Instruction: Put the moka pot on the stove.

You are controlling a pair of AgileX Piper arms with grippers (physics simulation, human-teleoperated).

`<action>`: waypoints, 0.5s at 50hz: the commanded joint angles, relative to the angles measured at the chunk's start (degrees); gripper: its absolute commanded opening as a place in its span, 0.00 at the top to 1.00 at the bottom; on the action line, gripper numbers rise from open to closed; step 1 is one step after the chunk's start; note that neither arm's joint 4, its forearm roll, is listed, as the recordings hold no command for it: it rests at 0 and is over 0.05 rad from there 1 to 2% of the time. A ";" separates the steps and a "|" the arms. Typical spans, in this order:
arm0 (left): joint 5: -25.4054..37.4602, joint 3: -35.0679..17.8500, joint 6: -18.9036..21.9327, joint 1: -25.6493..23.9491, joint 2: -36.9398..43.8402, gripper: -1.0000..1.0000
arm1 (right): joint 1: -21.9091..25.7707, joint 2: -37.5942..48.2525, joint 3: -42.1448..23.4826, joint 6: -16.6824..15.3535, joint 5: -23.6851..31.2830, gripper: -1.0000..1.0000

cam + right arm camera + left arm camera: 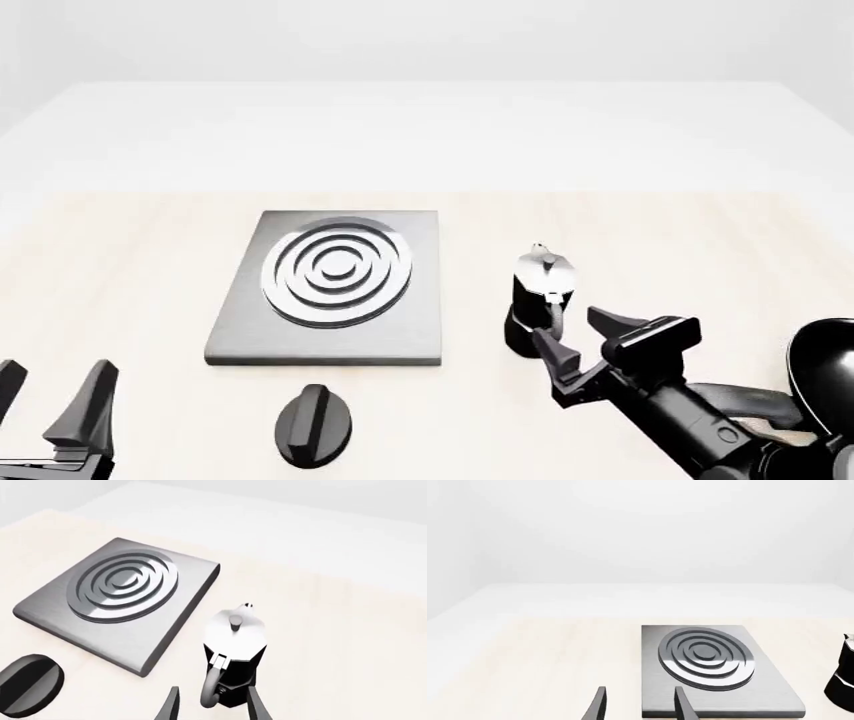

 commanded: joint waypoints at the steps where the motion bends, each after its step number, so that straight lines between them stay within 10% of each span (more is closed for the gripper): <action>1: 0.00 0.00 0.00 0.00 0.00 0.00 | -0.01 2.61 0.20 0.36 -2.34 0.00; 25: 0.00 0.00 0.00 0.00 0.00 0.00 | -0.40 7.56 0.36 1.09 -6.54 0.00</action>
